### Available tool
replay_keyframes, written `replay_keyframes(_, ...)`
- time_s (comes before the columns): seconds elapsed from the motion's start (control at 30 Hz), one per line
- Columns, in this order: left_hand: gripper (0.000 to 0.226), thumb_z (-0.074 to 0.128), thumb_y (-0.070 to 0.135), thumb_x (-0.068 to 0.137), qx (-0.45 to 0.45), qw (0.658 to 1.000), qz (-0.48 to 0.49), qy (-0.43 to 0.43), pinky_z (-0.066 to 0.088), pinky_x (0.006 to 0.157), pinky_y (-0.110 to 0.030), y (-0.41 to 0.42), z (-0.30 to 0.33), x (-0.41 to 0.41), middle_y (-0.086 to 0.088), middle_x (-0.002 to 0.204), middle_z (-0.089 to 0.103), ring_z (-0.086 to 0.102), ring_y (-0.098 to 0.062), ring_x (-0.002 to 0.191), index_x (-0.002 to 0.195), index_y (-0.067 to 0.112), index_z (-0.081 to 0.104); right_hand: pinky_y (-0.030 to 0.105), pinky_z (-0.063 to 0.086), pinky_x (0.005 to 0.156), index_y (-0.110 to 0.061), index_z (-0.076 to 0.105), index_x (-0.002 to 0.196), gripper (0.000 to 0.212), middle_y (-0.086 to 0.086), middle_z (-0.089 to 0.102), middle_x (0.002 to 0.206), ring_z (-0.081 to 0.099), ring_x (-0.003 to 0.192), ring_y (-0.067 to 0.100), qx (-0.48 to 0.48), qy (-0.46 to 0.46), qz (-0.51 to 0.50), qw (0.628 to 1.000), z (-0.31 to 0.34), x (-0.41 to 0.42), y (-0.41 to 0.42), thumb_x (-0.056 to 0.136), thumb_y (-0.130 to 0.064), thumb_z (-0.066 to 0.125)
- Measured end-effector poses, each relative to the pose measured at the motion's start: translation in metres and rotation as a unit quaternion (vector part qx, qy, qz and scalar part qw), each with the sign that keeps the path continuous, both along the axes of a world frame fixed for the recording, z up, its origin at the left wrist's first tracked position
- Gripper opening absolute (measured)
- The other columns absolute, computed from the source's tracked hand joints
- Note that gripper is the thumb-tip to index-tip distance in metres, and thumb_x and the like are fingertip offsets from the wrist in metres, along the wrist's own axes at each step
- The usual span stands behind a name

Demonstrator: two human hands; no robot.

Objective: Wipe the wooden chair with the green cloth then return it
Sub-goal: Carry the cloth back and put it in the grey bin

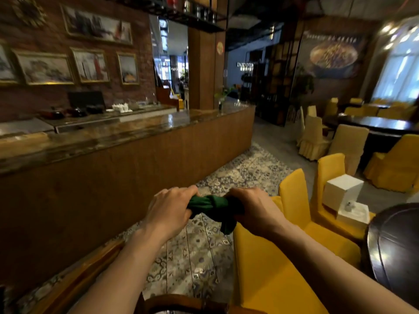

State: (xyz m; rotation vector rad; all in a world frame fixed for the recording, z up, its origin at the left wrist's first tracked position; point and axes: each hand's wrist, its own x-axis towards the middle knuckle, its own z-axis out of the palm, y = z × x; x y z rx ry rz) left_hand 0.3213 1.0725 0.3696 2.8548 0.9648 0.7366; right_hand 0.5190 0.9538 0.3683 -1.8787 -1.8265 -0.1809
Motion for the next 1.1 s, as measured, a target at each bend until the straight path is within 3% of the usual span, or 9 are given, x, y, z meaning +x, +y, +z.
replay_keyframes(0.23, 0.013, 0.063, 0.023, 0.088, 0.021, 0.999, 0.003, -0.030, 0.048, 0.072, -0.037, -0.016, 0.067, -0.035, 0.011, 0.087, 0.068, 0.064, -0.019, 0.082, 0.093, 0.032, 0.055, 0.039, 0.053, 0.064, -0.021, 0.069, 0.103, 0.026, 0.001, 0.073, 0.095, 0.066, 0.083, 0.025, 0.043, -0.048, -0.027, 0.998, 0.077, -0.039, -0.016, 0.078, -0.017, 0.077)
replay_keyframes(0.47, 0.016, 0.067, 0.023, 0.085, 0.029, 0.995, 0.009, -0.091, 0.050, 0.076, -0.040, -0.036, 0.110, -0.066, 0.011, 0.086, 0.068, 0.063, -0.020, 0.082, 0.091, 0.032, 0.056, 0.029, 0.038, 0.060, -0.027, 0.067, 0.105, 0.028, -0.005, 0.071, 0.096, 0.064, 0.083, 0.022, 0.079, -0.096, -0.013, 0.992, 0.132, -0.068, -0.035, 0.080, -0.020, 0.077)
replay_keyframes(0.8, 0.019, 0.065, 0.022, 0.086, 0.085, 0.989, 0.105, -0.063, 0.049, 0.071, -0.038, -0.067, 0.153, -0.081, 0.011, 0.094, 0.068, 0.062, -0.021, 0.087, 0.094, 0.035, 0.054, 0.041, 0.057, 0.070, -0.031, 0.065, 0.112, 0.036, -0.005, 0.073, 0.106, 0.068, 0.091, 0.025, 0.125, -0.085, 0.072, 0.986, 0.165, -0.065, -0.036, 0.080, -0.018, 0.074)
replay_keyframes(0.93, 0.019, 0.064, 0.021, 0.088, 0.114, 0.982, 0.146, -0.046, 0.045, 0.069, -0.036, -0.083, 0.169, -0.081, 0.009, 0.096, 0.068, 0.063, -0.021, 0.089, 0.096, 0.035, 0.055, 0.047, 0.057, 0.077, -0.029, 0.063, 0.117, 0.038, -0.002, 0.071, 0.110, 0.067, 0.097, 0.026, 0.122, -0.061, 0.113, 0.984, 0.170, -0.059, -0.032, 0.082, -0.017, 0.072)
replay_keyframes(1.1, 0.020, 0.065, 0.023, 0.088, 0.135, 0.963, 0.235, 0.004, 0.039, 0.065, -0.034, -0.109, 0.165, -0.102, 0.013, 0.089, 0.063, 0.062, -0.018, 0.086, 0.095, 0.038, 0.053, 0.043, 0.056, 0.075, -0.030, 0.062, 0.118, 0.038, -0.004, 0.071, 0.110, 0.066, 0.096, 0.024, 0.122, -0.038, 0.190, 0.973, 0.159, -0.069, -0.018, 0.083, -0.018, 0.071)
